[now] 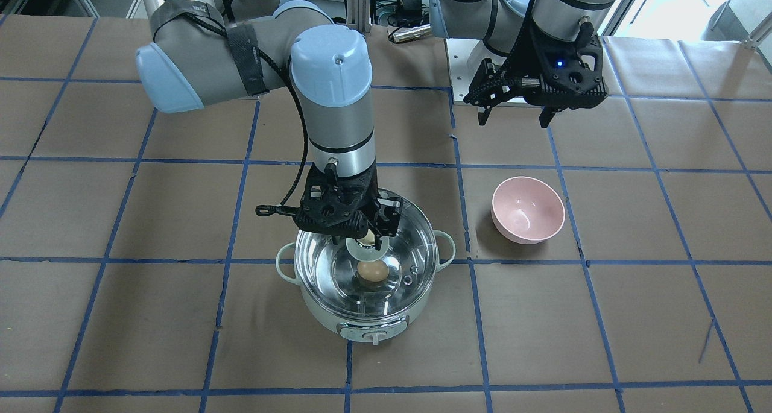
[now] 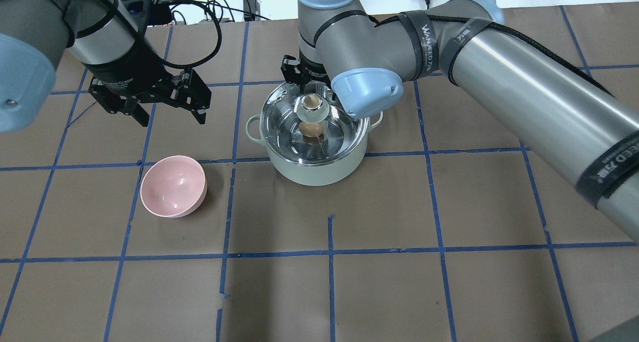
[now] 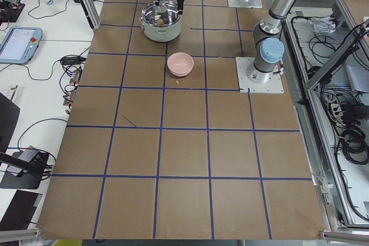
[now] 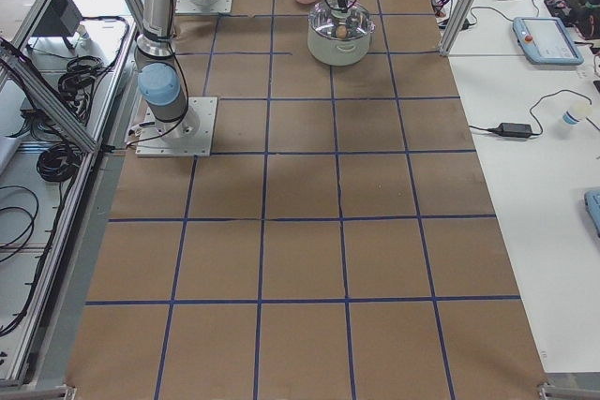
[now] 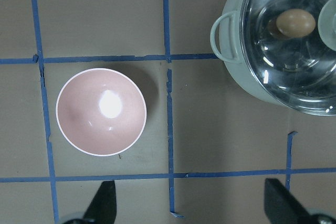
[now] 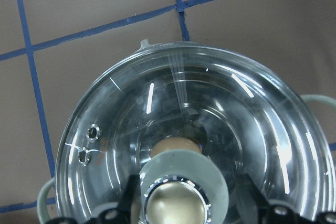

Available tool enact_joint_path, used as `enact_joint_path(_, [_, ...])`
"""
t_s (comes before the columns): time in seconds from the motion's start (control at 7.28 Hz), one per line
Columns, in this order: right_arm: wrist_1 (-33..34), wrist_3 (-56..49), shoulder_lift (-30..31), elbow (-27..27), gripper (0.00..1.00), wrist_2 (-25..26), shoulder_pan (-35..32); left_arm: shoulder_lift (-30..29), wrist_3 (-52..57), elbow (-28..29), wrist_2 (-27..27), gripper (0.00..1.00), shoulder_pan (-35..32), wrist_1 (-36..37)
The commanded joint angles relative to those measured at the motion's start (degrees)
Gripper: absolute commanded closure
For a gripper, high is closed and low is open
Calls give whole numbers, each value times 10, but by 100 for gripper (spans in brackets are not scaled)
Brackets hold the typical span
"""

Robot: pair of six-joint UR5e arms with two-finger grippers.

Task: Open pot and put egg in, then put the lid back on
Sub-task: 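Release the lid knob and raise the right gripper away from the pot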

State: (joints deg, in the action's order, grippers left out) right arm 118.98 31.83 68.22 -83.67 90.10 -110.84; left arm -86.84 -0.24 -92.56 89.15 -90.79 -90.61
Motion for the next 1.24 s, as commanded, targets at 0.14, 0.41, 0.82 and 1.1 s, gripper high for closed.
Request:
enact_joint_path(0.14, [-56, -118, 65, -6, 6, 23, 77, 0, 1, 0, 0, 0, 0, 0])
enact_joint_path(0.41, [-147, -240, 112, -10, 0, 20, 156, 0, 1, 0, 0, 0, 0, 0])
enact_joint_path(0.82, [-189, -285, 130, -15, 0, 19, 192, 0, 1, 0, 1, 0, 0, 0])
enact_joint_path(1.1, [-205, -288, 130, -17, 0, 19, 192, 0, 1, 0, 1, 0, 1, 0])
